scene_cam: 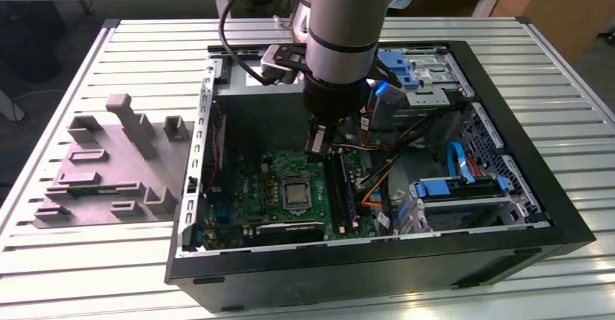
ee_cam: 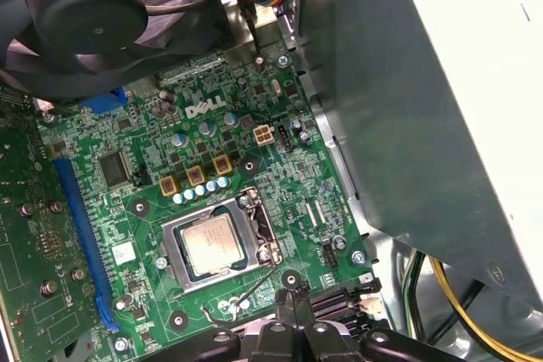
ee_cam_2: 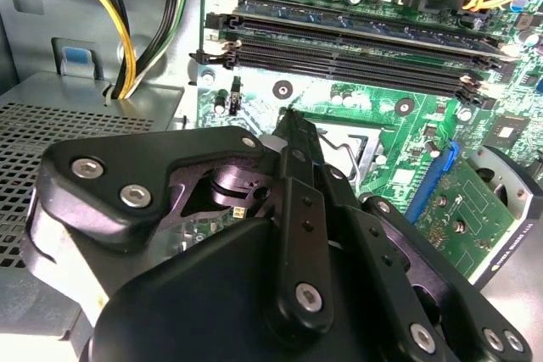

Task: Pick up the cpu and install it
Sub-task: 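Install the first cpu locking lever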

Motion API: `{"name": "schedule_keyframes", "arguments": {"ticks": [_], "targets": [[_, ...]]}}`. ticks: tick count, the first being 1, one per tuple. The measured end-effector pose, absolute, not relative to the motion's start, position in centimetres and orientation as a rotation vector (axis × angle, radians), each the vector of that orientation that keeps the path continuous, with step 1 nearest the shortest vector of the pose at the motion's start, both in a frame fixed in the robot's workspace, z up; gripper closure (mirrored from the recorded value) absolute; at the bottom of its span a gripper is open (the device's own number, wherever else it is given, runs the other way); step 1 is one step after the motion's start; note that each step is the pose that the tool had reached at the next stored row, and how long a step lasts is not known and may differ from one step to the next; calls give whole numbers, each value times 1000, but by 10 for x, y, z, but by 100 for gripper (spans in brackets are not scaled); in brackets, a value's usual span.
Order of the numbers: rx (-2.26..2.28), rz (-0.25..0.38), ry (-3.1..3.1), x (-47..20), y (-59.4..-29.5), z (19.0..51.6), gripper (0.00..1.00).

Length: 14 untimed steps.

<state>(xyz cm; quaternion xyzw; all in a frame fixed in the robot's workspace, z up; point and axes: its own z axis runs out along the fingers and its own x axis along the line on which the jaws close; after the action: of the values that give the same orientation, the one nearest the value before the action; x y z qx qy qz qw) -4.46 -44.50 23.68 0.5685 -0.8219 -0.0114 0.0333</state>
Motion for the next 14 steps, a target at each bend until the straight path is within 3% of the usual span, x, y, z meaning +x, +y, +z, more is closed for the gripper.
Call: {"name": "schedule_keyframes", "arguments": {"ticks": [14], "targets": [[1792,-38,-2501,-46,-448,237,89]]}}
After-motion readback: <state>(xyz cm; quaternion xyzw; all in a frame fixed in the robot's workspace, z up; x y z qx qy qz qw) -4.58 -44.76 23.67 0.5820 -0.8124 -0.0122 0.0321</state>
